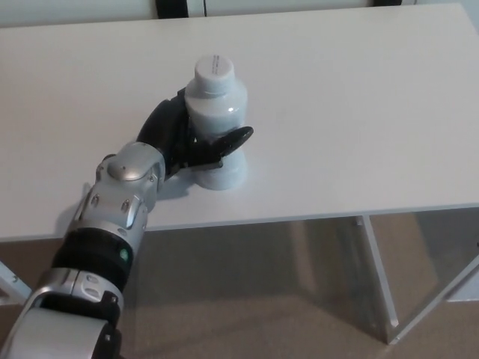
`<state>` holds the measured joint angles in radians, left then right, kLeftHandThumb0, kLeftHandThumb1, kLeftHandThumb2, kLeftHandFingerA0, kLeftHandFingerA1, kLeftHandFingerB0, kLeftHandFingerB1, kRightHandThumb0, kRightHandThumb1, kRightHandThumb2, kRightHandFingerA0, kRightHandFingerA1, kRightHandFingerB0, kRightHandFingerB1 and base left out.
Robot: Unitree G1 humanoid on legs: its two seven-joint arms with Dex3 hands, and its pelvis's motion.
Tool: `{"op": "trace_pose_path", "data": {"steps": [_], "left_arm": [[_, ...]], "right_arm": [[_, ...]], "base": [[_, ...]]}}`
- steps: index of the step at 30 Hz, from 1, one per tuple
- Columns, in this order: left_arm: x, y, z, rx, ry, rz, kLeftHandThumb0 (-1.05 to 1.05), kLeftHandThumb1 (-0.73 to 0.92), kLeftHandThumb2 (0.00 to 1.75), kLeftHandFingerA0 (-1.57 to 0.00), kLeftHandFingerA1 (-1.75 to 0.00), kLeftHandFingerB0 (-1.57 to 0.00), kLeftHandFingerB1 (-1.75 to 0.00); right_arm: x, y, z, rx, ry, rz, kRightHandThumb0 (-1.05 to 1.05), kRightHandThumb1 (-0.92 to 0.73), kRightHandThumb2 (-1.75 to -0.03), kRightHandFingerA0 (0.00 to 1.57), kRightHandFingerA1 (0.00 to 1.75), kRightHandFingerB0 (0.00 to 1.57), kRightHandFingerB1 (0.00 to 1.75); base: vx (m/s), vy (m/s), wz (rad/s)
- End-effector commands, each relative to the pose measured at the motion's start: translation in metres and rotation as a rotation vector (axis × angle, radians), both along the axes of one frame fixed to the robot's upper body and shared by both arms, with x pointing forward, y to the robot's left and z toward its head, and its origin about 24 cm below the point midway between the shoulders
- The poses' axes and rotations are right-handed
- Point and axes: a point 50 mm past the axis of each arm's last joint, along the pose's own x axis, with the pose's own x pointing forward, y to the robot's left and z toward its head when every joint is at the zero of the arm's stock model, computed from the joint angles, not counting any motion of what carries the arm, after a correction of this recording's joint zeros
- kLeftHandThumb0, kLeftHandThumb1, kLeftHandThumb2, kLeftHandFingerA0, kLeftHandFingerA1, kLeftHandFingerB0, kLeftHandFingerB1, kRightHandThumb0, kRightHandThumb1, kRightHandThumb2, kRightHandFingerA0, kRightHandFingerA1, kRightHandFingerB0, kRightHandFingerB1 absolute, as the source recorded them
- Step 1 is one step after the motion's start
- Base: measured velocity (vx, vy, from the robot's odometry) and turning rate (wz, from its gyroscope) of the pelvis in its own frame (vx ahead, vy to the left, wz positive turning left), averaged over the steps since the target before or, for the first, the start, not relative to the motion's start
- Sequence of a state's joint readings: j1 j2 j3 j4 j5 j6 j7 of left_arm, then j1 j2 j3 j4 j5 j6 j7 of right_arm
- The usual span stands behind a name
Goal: The robot picks up a bottle from a person using its left hand and walk towards the table in frontand put the bottle on the table.
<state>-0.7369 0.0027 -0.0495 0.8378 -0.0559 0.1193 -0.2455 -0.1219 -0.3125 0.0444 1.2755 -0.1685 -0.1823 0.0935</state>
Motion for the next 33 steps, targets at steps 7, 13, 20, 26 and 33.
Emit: {"op": "trace_pose_path", "data": {"steps": [7, 13, 20, 26, 33], "left_arm": [[0.000, 0.003, 0.009, -0.042, -0.031, -0.091, -0.86, 0.58, 0.59, 0.00, 0.00, 0.00, 0.00], [0.005, 0.007, 0.024, 0.007, -0.047, -0.144, -0.85, 0.55, 0.58, 0.00, 0.00, 0.00, 0.00], [0.008, 0.033, 0.040, 0.100, -0.026, -0.239, -0.37, 0.39, 0.52, 0.00, 0.00, 0.00, 0.00], [0.008, 0.048, 0.038, 0.142, 0.052, -0.249, -0.47, 0.35, 0.61, 0.00, 0.00, 0.00, 0.00], [0.007, 0.056, 0.041, 0.120, 0.078, -0.234, -0.57, 0.38, 0.63, 0.00, 0.00, 0.00, 0.00]], "right_arm": [[0.001, -0.002, 0.001, 0.001, -0.004, -0.002, -0.43, -0.68, -0.61, 0.63, 0.46, 0.54, 0.41], [0.003, -0.003, 0.003, -0.005, -0.008, 0.025, -0.43, -0.70, -0.61, 0.65, 0.46, 0.53, 0.40], [0.005, -0.005, 0.004, -0.013, 0.000, 0.019, -0.42, -0.68, -0.61, 0.70, 0.48, 0.54, 0.40], [0.002, -0.004, 0.003, -0.021, 0.004, 0.048, -0.39, -0.69, -0.61, 0.62, 0.44, 0.52, 0.39], [0.005, -0.004, 0.004, -0.015, -0.006, 0.036, -0.39, -0.68, -0.61, 0.66, 0.46, 0.53, 0.40]], "base": [[0.00, 0.000, 0.00], [0.00, 0.000, 0.00], [0.00, 0.000, 0.00], [0.00, 0.000, 0.00], [0.00, 0.000, 0.00]]}}
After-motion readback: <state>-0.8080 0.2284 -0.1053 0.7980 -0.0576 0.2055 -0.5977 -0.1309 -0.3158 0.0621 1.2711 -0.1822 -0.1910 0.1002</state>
